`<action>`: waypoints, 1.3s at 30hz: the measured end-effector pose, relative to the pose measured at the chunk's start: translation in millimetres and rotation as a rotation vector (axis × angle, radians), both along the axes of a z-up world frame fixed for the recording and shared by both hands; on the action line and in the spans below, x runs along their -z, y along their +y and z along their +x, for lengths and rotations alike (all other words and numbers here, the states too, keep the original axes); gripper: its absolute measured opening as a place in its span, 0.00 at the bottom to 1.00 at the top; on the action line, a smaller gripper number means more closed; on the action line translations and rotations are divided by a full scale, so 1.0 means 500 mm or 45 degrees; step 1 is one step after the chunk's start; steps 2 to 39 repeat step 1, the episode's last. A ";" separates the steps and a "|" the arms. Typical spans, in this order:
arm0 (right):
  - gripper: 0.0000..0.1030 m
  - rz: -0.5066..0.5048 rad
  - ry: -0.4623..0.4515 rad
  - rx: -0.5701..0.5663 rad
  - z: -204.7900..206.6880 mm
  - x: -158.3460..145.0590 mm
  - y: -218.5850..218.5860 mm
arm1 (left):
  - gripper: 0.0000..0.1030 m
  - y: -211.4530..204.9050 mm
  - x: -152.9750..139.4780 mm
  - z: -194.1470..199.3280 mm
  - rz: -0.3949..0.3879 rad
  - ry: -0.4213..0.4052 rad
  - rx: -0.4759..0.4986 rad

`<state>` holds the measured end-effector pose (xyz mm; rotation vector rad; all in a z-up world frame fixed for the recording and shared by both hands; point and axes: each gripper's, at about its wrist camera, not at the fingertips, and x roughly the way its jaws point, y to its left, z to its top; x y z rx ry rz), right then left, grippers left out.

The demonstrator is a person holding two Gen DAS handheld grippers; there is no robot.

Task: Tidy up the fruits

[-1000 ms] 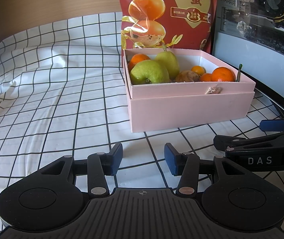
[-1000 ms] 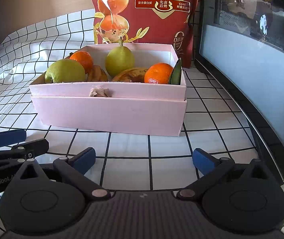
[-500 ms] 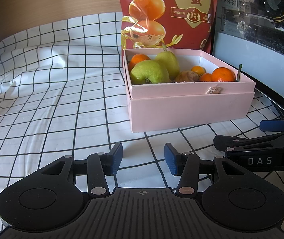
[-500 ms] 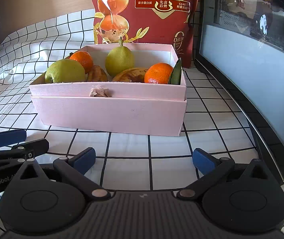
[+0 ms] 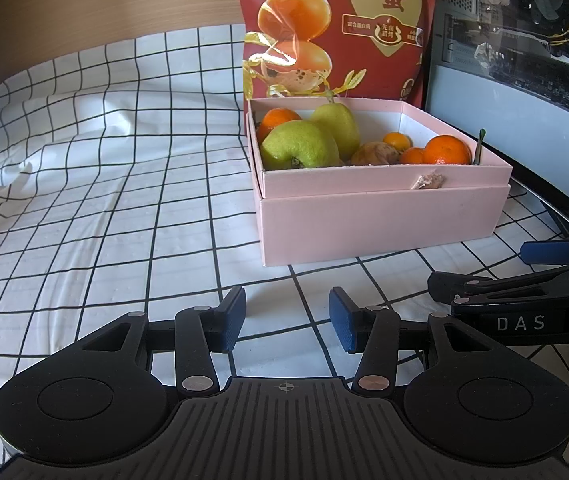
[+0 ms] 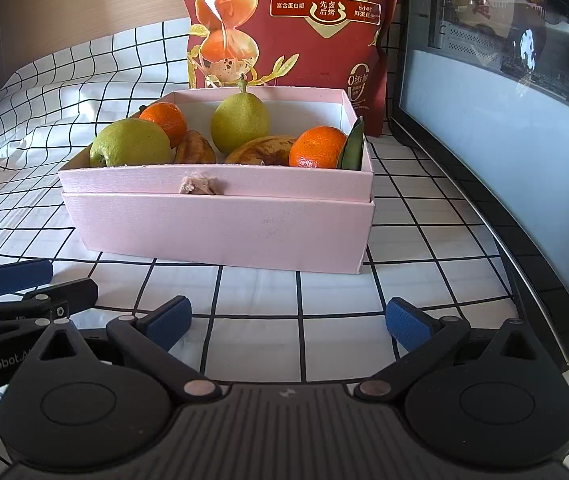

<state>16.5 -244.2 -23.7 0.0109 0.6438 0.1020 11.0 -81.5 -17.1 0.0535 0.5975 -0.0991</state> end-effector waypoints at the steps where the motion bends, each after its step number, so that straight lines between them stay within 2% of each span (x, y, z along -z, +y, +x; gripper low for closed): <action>1: 1.00 0.000 0.000 0.000 0.000 0.000 0.000 | 0.50 0.001 0.000 0.001 0.000 0.000 0.000; 39: 1.00 0.000 0.000 0.000 0.000 0.000 0.000 | 0.50 0.001 0.000 0.001 0.000 0.000 0.000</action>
